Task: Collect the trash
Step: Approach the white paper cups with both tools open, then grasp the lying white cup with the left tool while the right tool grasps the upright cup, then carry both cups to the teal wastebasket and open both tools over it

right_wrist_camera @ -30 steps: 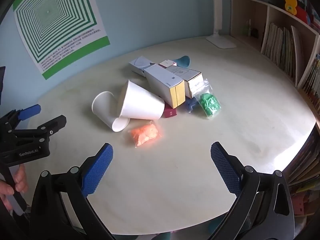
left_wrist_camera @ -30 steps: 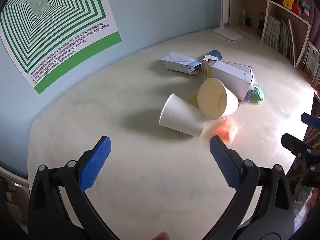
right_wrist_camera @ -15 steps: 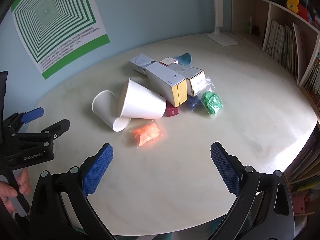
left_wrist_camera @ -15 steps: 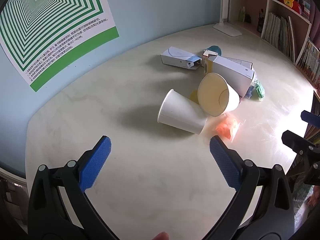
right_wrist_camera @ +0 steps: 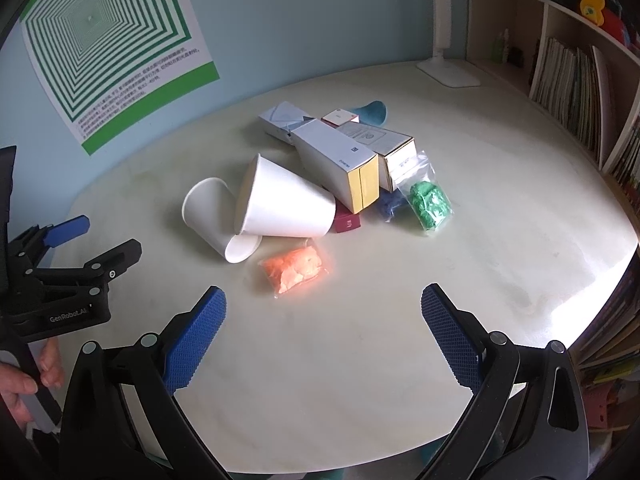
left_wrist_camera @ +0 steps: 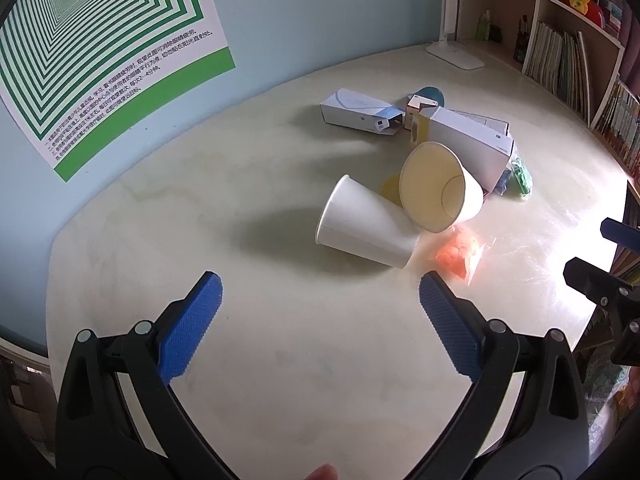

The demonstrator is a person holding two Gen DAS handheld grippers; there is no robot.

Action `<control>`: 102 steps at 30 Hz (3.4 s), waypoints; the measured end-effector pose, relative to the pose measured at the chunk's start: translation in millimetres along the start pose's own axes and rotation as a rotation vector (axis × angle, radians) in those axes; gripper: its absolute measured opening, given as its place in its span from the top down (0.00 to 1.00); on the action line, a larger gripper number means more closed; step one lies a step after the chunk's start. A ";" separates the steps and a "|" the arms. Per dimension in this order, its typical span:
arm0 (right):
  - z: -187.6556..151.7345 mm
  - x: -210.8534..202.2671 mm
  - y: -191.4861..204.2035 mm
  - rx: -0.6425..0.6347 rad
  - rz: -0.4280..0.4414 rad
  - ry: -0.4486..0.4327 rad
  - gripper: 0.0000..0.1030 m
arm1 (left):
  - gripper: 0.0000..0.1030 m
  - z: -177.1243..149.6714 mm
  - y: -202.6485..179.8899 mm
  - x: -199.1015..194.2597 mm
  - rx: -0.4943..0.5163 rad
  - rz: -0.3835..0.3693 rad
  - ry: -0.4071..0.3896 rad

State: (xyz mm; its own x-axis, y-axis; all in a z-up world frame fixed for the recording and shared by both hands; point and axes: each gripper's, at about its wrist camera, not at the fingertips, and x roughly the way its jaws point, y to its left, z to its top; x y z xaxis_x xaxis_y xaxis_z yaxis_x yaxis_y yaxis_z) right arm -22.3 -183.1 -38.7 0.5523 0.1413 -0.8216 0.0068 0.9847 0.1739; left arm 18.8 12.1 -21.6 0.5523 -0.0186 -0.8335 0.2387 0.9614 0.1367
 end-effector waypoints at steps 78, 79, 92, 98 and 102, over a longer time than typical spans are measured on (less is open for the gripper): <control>28.6 0.5 -10.2 0.192 0.072 -0.047 0.96 | 0.98 26.0 -11.9 28.9 0.180 -0.436 -0.018; 26.3 -4.1 -12.8 0.198 0.070 -0.058 0.96 | 0.98 25.1 -12.9 26.0 0.184 -0.435 -0.020; -38.8 -80.0 -87.0 0.384 -0.043 -0.183 0.96 | 0.98 32.6 -68.9 -35.4 0.339 -0.516 -0.099; -98.5 -120.8 -139.3 0.533 -0.178 -0.214 0.96 | 0.98 28.8 -144.4 -62.6 0.519 -0.627 -0.116; -144.8 -143.7 -169.7 0.652 -0.246 -0.217 0.96 | 0.98 12.5 -204.1 -73.6 0.657 -0.706 -0.100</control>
State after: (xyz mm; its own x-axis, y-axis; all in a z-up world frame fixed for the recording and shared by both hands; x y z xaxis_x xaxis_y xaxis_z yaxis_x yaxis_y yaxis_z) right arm -223.5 -355.7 -28.7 0.6232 -0.1668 -0.7641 0.6099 0.7153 0.3413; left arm -60.6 -186.2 18.5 0.1685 -0.5854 -0.7930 0.9235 0.3749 -0.0806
